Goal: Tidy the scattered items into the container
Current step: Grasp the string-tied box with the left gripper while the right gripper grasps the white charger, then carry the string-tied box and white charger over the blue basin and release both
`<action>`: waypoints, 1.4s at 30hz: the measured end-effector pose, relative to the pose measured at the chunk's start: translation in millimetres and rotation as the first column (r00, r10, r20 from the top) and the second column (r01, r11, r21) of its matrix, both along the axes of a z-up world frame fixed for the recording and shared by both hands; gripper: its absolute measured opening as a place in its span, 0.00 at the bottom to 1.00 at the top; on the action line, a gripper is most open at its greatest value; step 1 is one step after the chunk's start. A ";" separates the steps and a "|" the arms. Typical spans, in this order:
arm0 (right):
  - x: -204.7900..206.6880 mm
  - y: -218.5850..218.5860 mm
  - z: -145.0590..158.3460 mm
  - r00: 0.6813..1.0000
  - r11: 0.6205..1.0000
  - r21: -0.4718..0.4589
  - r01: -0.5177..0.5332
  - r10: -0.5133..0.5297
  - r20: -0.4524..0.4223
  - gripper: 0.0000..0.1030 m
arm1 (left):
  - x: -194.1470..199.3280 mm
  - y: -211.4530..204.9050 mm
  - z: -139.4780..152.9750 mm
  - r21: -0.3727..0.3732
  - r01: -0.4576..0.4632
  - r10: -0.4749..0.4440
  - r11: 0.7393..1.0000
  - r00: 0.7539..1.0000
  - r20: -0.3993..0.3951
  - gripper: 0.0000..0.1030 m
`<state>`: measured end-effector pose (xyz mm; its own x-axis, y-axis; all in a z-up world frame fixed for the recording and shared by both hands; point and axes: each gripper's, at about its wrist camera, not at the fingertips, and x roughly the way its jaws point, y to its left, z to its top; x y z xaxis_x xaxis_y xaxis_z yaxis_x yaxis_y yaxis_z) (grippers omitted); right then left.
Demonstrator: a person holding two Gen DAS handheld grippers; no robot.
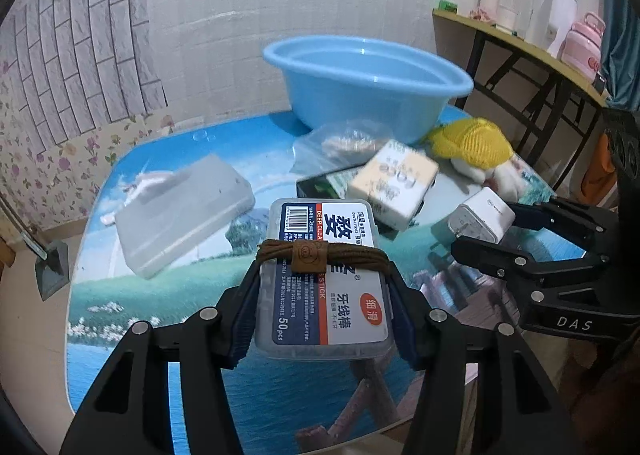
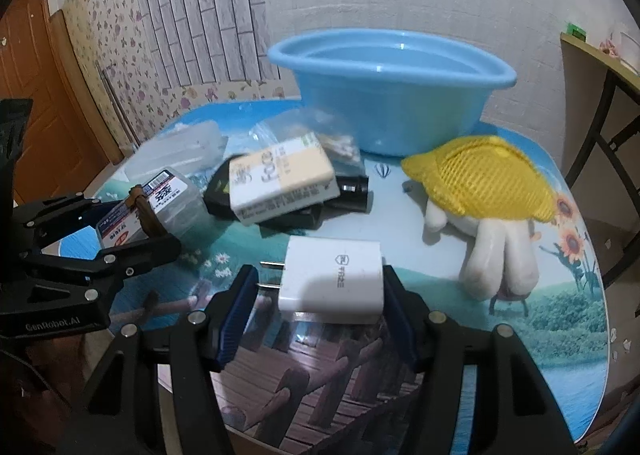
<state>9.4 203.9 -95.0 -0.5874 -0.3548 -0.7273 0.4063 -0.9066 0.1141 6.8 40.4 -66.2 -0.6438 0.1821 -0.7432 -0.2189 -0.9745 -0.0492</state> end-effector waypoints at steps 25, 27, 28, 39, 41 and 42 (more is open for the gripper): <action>-13.3 16.2 84.1 0.984 0.990 -0.139 0.000 -0.025 -0.178 0.58 | -39.6 20.2 78.9 0.048 0.048 -0.041 0.998 0.990 -0.134 0.55; -20.4 17.9 85.5 0.983 0.990 -0.144 0.006 -0.032 -0.181 0.58 | -47.6 25.2 82.4 0.051 0.060 -0.053 0.997 0.989 -0.139 0.55; -23.2 18.9 86.2 0.983 0.989 -0.148 0.007 -0.035 -0.182 0.58 | -52.0 27.5 83.1 0.051 0.065 -0.057 0.997 0.989 -0.140 0.55; -66.9 29.3 83.2 0.983 0.985 -0.168 0.036 -0.065 -0.173 0.58 | -104.5 45.1 79.4 0.036 0.079 -0.073 0.996 0.989 -0.131 0.55; -75.9 31.6 82.3 0.982 0.985 -0.169 0.041 -0.070 -0.173 0.58 | -118.6 46.4 75.1 0.036 0.073 -0.068 0.997 0.990 -0.121 0.55; -81.0 33.1 80.8 0.982 0.985 -0.167 0.048 -0.077 -0.172 0.58 | -123.2 45.2 74.2 0.035 0.072 -0.067 0.997 0.991 -0.120 0.55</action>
